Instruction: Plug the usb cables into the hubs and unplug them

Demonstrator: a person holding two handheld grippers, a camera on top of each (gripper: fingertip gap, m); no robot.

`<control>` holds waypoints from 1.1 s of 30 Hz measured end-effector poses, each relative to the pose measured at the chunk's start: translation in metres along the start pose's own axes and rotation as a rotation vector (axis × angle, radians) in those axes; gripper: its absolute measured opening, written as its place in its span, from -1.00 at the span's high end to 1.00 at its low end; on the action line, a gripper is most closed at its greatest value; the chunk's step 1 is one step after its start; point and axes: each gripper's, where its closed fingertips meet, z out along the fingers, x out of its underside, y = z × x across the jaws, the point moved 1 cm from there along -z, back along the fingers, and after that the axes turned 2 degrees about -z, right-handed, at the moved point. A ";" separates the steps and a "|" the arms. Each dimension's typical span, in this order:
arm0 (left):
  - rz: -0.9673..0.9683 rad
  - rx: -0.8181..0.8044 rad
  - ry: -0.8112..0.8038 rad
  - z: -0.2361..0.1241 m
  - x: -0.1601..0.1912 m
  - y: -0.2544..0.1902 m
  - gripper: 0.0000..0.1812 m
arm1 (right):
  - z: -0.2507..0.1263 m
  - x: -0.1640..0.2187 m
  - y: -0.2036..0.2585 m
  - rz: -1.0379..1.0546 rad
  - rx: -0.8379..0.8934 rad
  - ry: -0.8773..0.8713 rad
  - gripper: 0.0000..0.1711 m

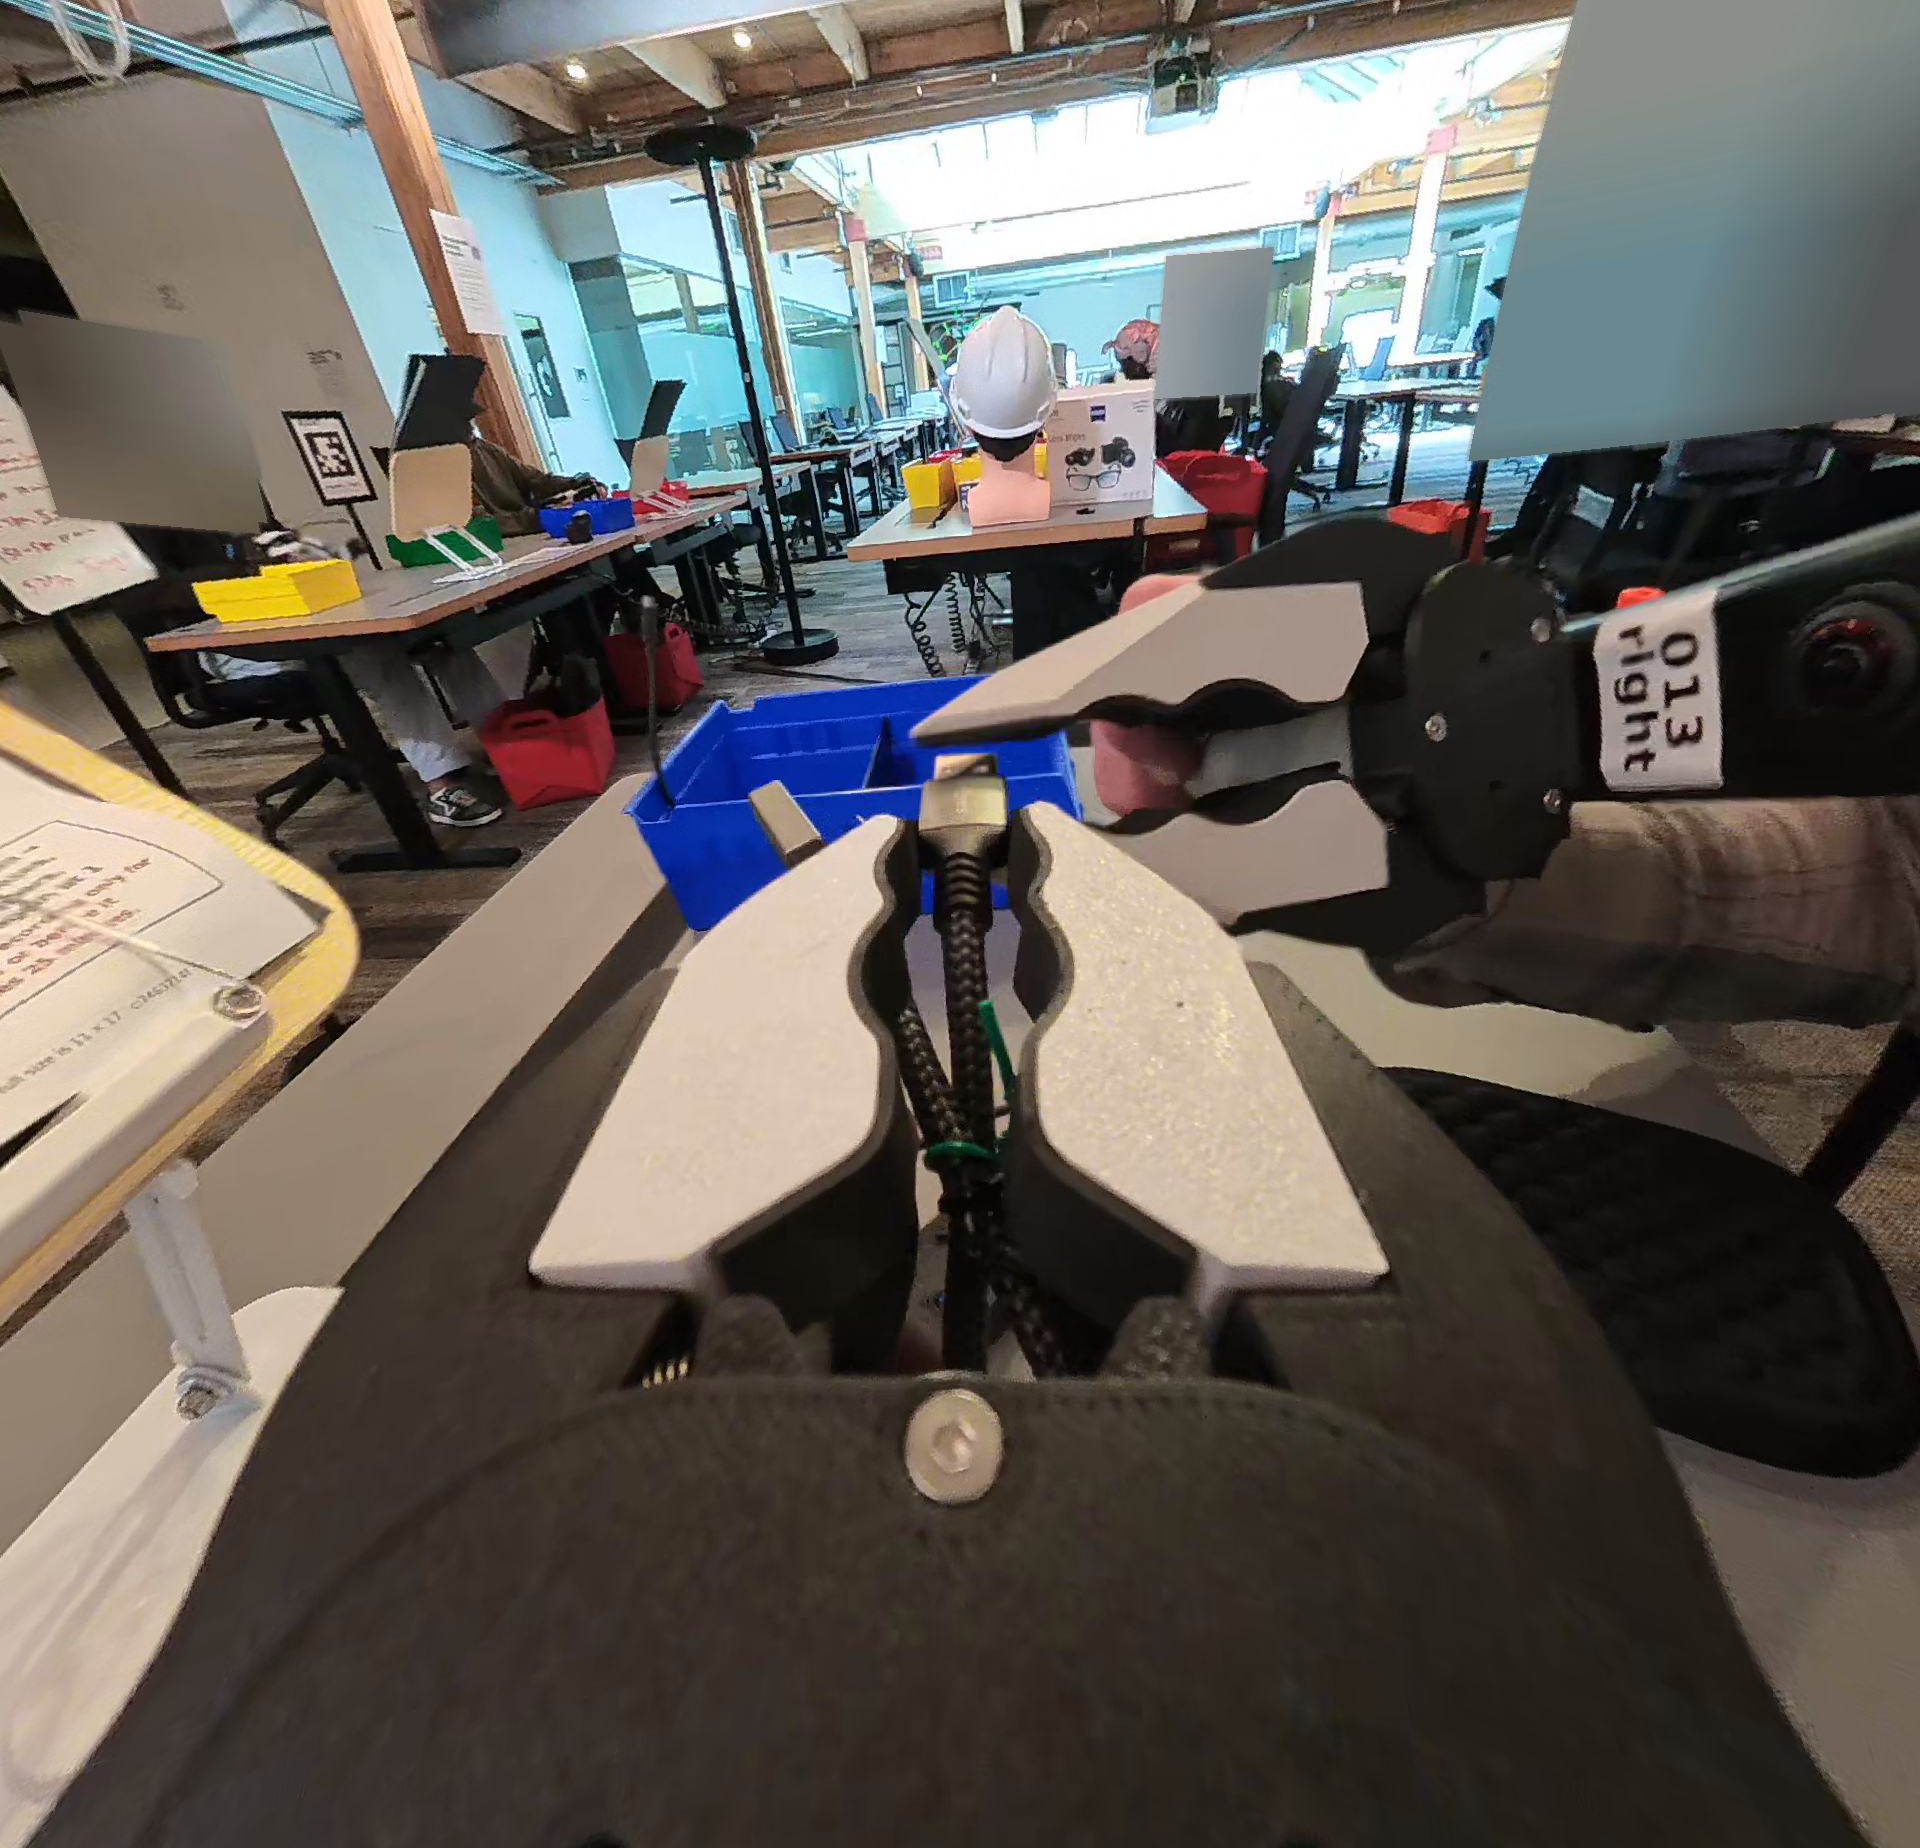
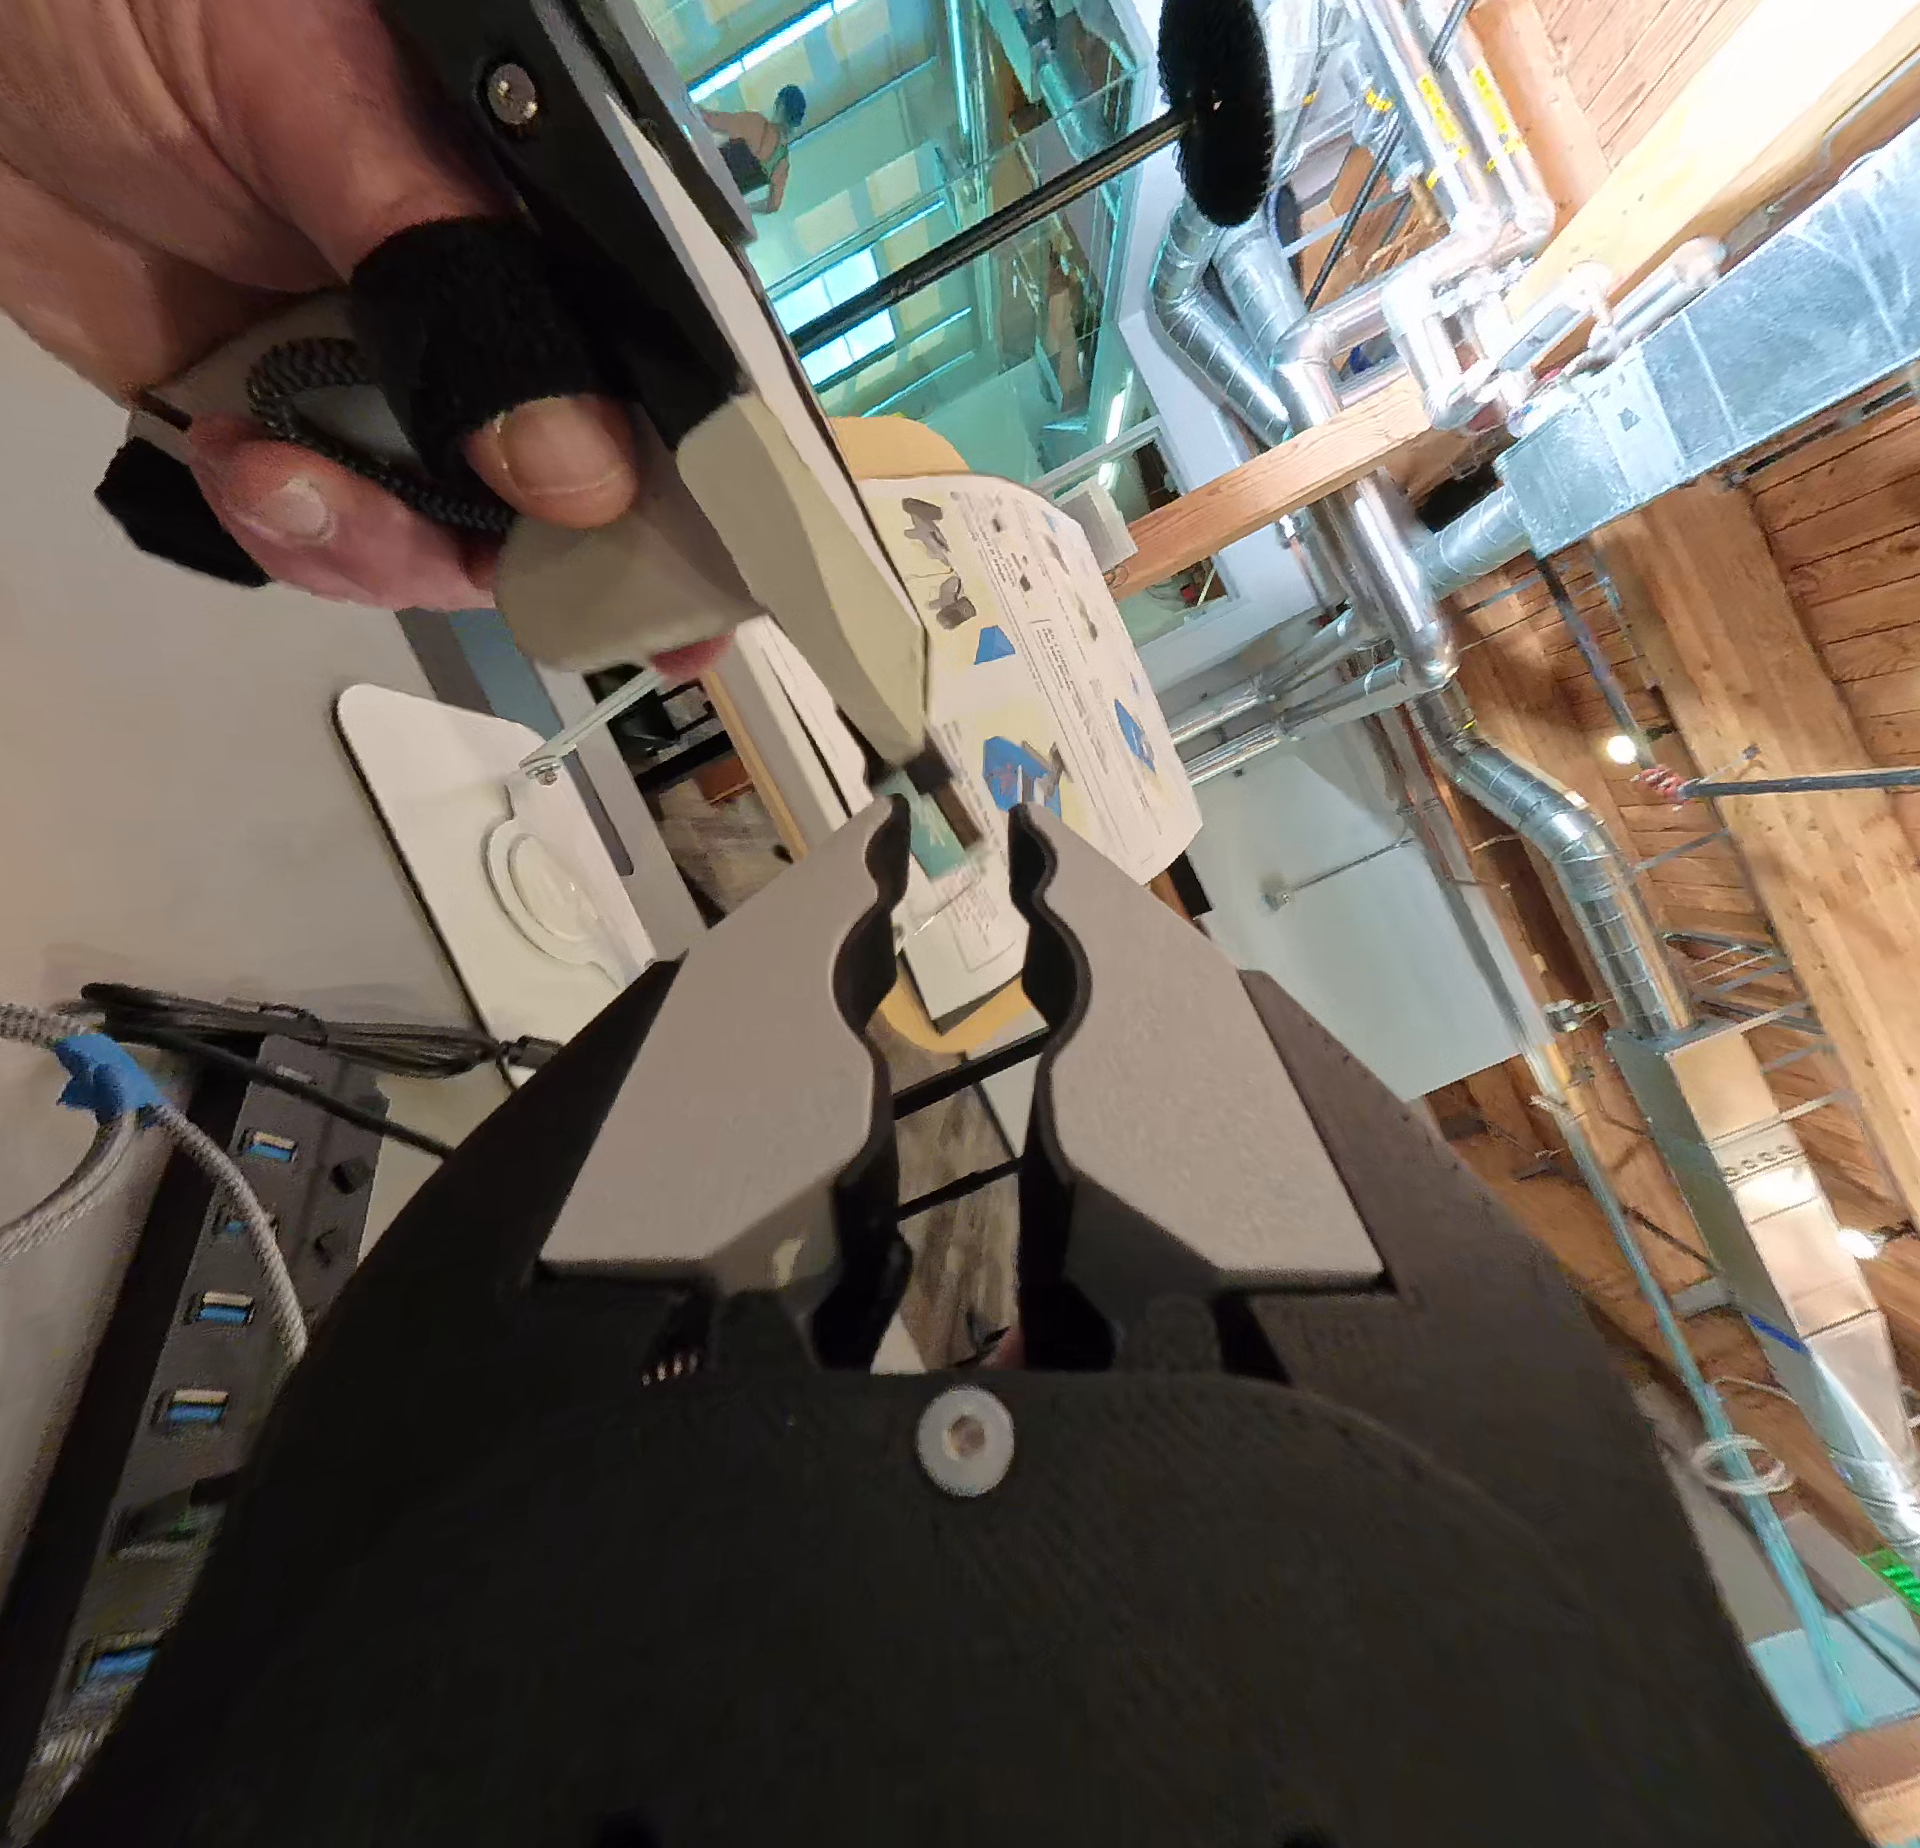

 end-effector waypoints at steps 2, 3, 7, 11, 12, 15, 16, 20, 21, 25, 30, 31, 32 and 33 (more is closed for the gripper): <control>0.006 -0.026 0.010 -0.006 0.000 0.009 0.82 | -0.008 0.007 -0.006 0.042 -0.034 0.024 0.76; 0.007 -0.036 0.002 -0.010 -0.002 0.013 0.82 | -0.014 0.013 -0.008 0.078 -0.069 0.043 0.74; 0.031 -0.080 0.002 -0.024 -0.004 0.029 0.83 | -0.046 0.052 0.010 0.330 -0.314 0.179 0.66; 0.045 -0.109 0.021 -0.033 -0.001 0.041 0.83 | -0.082 0.091 0.053 0.570 -0.525 0.334 0.55; 0.047 -0.105 0.028 -0.034 0.001 0.043 0.83 | -0.090 0.094 0.064 0.622 -0.572 0.344 0.56; 0.071 -0.116 0.063 -0.036 0.009 0.048 0.83 | -0.102 0.101 0.097 0.791 -0.666 0.369 0.48; 0.074 -0.108 0.067 -0.036 0.011 0.047 0.83 | -0.102 0.105 0.107 0.823 -0.680 0.376 0.45; 0.085 -0.098 0.095 -0.031 0.020 0.045 0.82 | -0.098 0.118 0.142 0.825 -0.720 0.437 0.36; 0.086 -0.093 0.099 -0.030 0.022 0.044 0.82 | -0.096 0.122 0.148 0.818 -0.718 0.450 0.34; 0.083 -0.067 0.111 -0.024 0.029 0.040 0.82 | -0.088 0.140 0.158 0.791 -0.707 0.507 0.36; 0.083 -0.038 0.120 -0.019 0.037 0.036 0.82 | -0.083 0.156 0.172 0.789 -0.739 0.560 0.31; 0.084 -0.027 0.119 -0.018 0.038 0.035 0.82 | -0.082 0.158 0.176 0.797 -0.750 0.568 0.30; 0.081 -0.026 0.121 -0.018 0.040 0.035 0.82 | -0.081 0.159 0.177 0.811 -0.749 0.565 0.32; 0.072 -0.020 0.111 -0.017 0.040 0.035 0.82 | -0.079 0.160 0.177 0.821 -0.746 0.561 0.34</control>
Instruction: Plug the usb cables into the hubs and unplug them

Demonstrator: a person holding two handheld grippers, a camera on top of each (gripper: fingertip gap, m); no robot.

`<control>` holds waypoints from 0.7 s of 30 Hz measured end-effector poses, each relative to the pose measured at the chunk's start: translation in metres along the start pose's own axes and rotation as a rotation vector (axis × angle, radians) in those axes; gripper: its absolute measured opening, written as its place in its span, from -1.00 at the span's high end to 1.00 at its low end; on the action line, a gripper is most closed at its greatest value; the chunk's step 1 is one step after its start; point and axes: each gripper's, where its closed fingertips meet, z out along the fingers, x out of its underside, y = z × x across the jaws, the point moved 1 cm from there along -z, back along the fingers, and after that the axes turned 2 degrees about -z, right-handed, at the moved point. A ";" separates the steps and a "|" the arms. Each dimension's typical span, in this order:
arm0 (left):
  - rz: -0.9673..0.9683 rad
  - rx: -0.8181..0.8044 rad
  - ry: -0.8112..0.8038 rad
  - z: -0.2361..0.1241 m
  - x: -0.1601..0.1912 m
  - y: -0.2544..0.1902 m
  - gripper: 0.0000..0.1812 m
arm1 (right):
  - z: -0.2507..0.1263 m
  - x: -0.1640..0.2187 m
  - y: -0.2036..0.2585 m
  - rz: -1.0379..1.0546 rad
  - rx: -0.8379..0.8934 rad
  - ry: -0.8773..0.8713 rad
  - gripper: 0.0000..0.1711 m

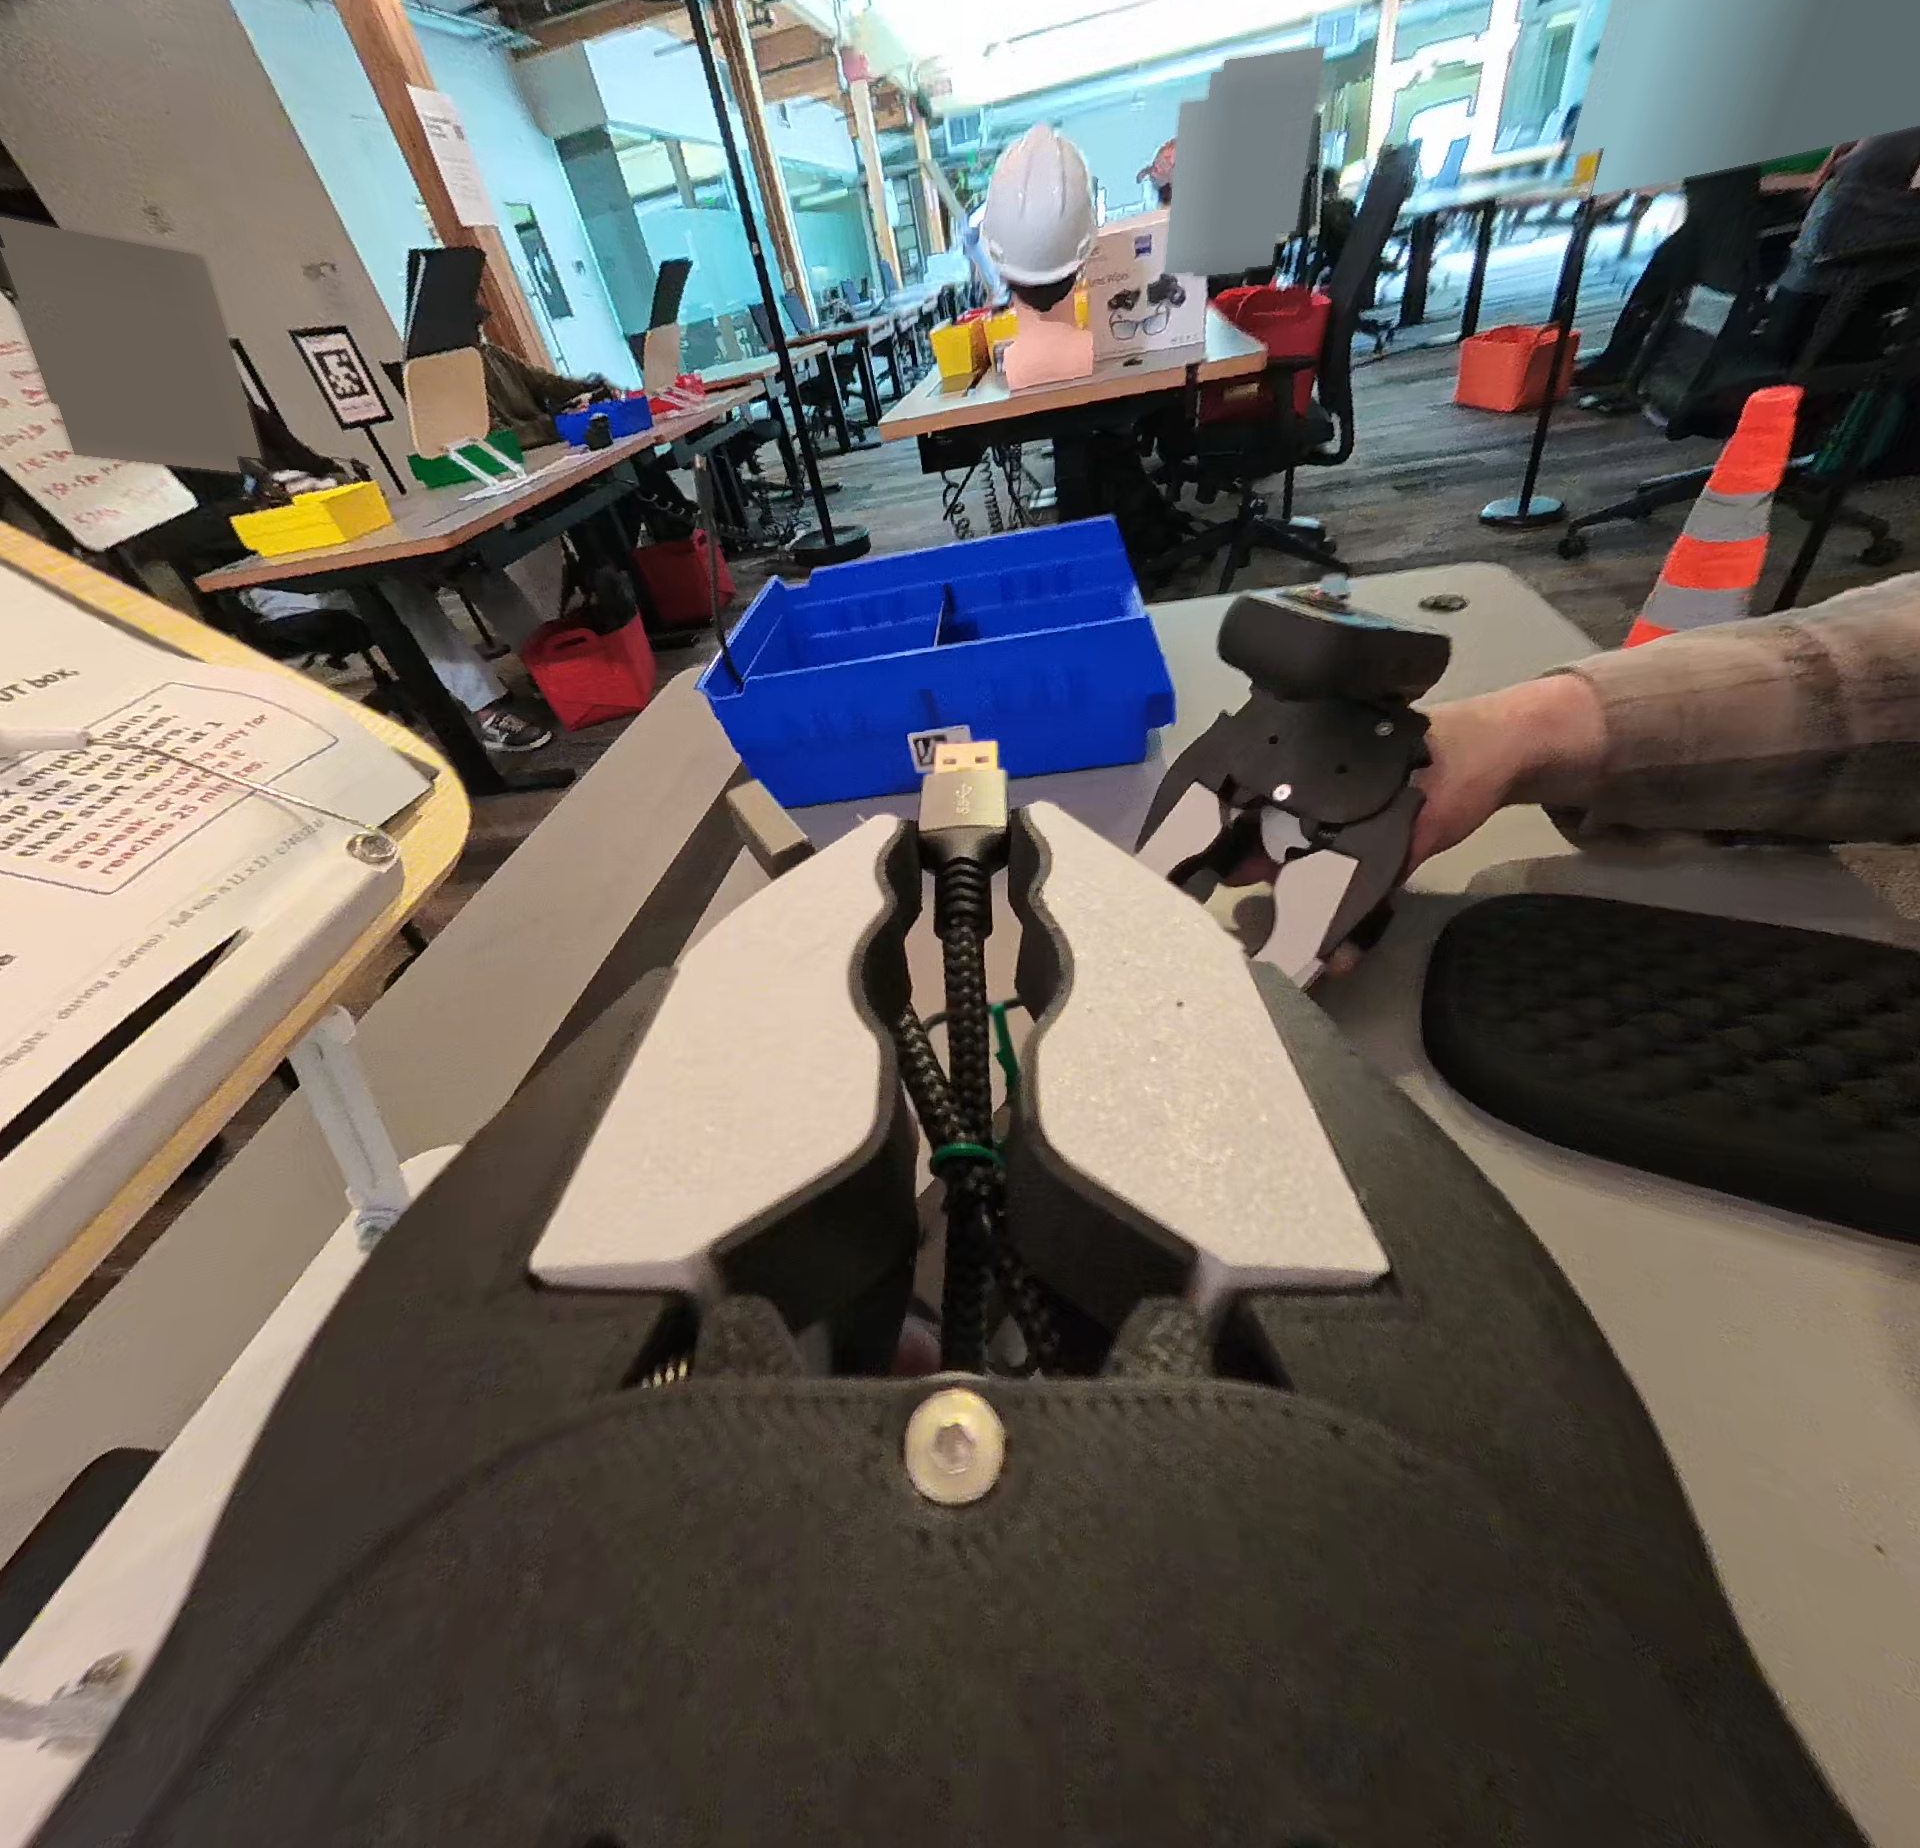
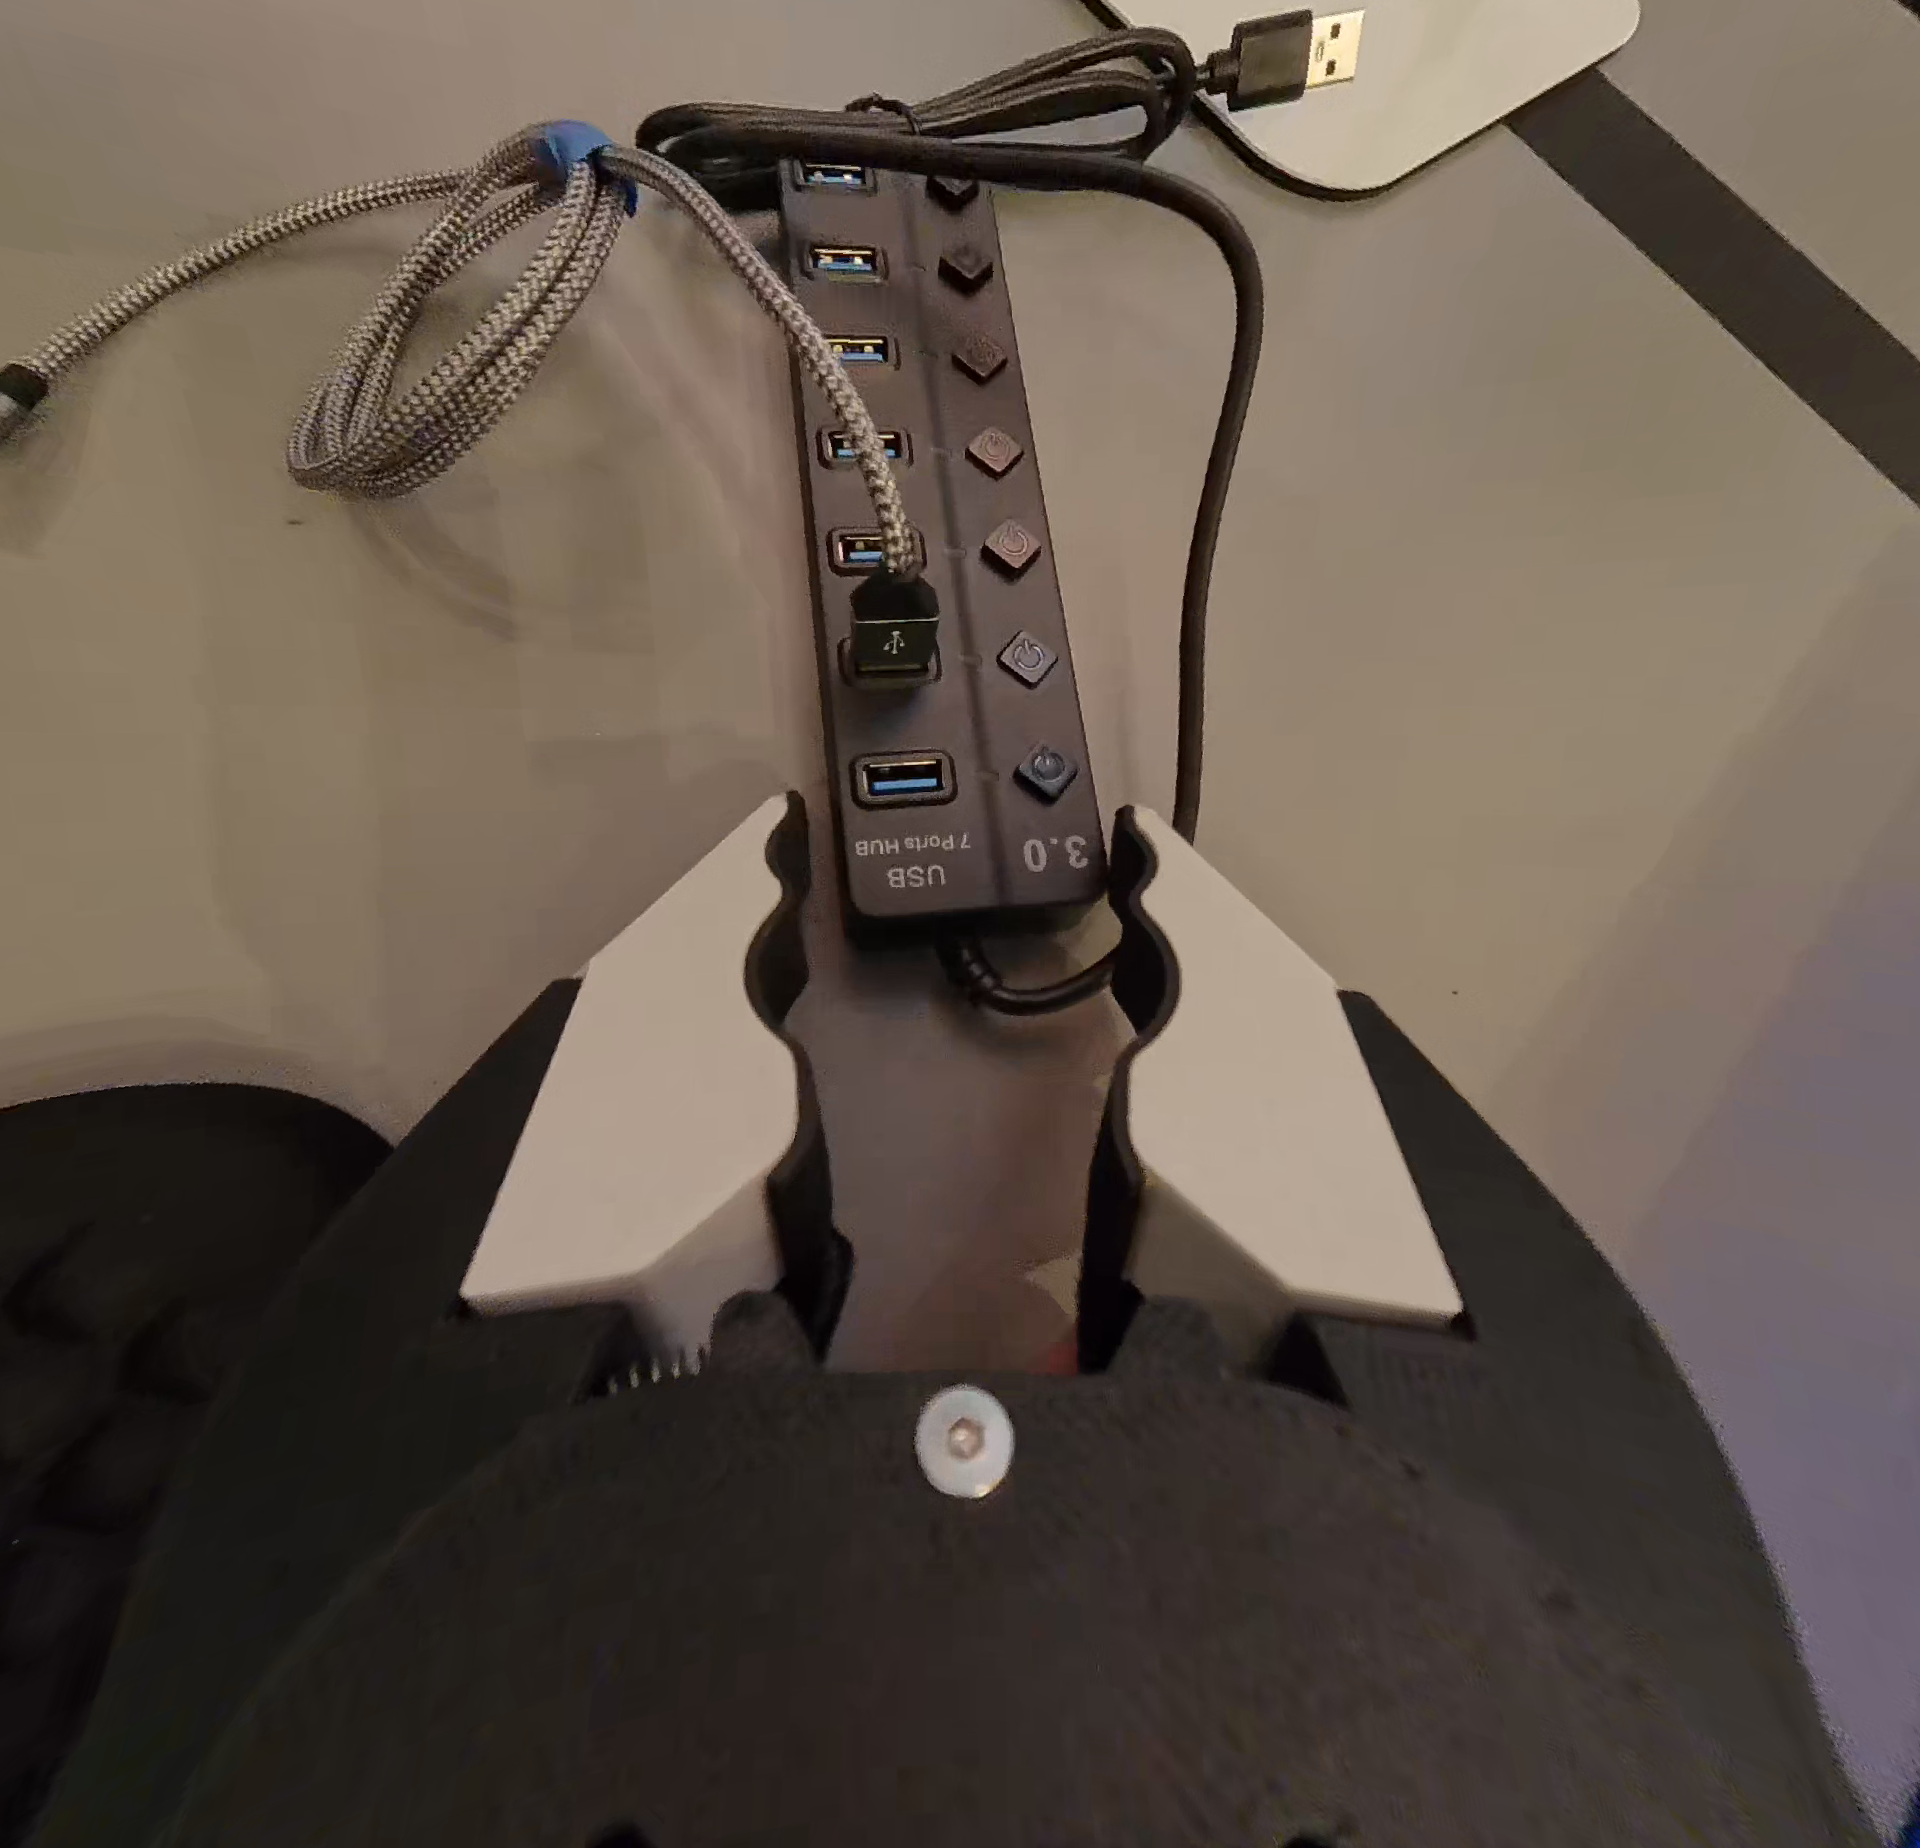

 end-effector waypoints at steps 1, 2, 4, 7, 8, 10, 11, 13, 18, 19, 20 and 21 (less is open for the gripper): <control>-0.019 0.015 -0.026 0.000 -0.001 -0.001 0.82 | 0.000 0.000 -0.001 0.005 -0.002 0.001 0.36; -0.044 0.025 -0.048 0.000 -0.001 0.000 0.82 | 0.001 0.000 -0.002 0.008 -0.005 0.002 0.37; -0.065 0.042 -0.071 0.000 0.001 0.000 0.82 | 0.001 0.001 -0.004 0.006 -0.011 0.001 0.40; -0.087 0.045 -0.082 0.001 0.005 0.003 0.82 | 0.001 0.001 -0.004 0.011 -0.023 0.001 0.40; -0.089 0.048 -0.077 0.001 0.006 0.003 0.82 | 0.001 0.002 -0.004 0.012 -0.023 0.001 0.40; -0.075 0.053 -0.063 0.001 0.008 0.003 0.82 | 0.001 0.002 -0.004 0.012 -0.023 0.002 0.40; -0.083 0.063 -0.052 0.002 0.009 0.002 0.82 | 0.001 0.002 -0.004 0.012 -0.024 0.002 0.40; -0.066 0.033 -0.052 0.001 0.010 0.006 0.82 | 0.001 0.002 -0.004 0.013 -0.026 0.004 0.40; -0.055 0.007 -0.035 -0.001 0.010 0.010 0.82 | 0.001 0.003 -0.004 0.003 -0.036 0.006 0.41; -0.039 -0.004 -0.033 -0.002 0.009 0.011 0.82 | 0.001 0.003 -0.004 0.006 -0.039 0.007 0.41; -0.027 -0.025 -0.040 -0.003 0.007 0.014 0.82 | 0.001 0.003 -0.004 0.008 -0.043 0.009 0.41; -0.027 -0.034 -0.048 -0.005 0.005 0.015 0.82 | 0.001 0.003 -0.005 0.008 -0.047 0.012 0.41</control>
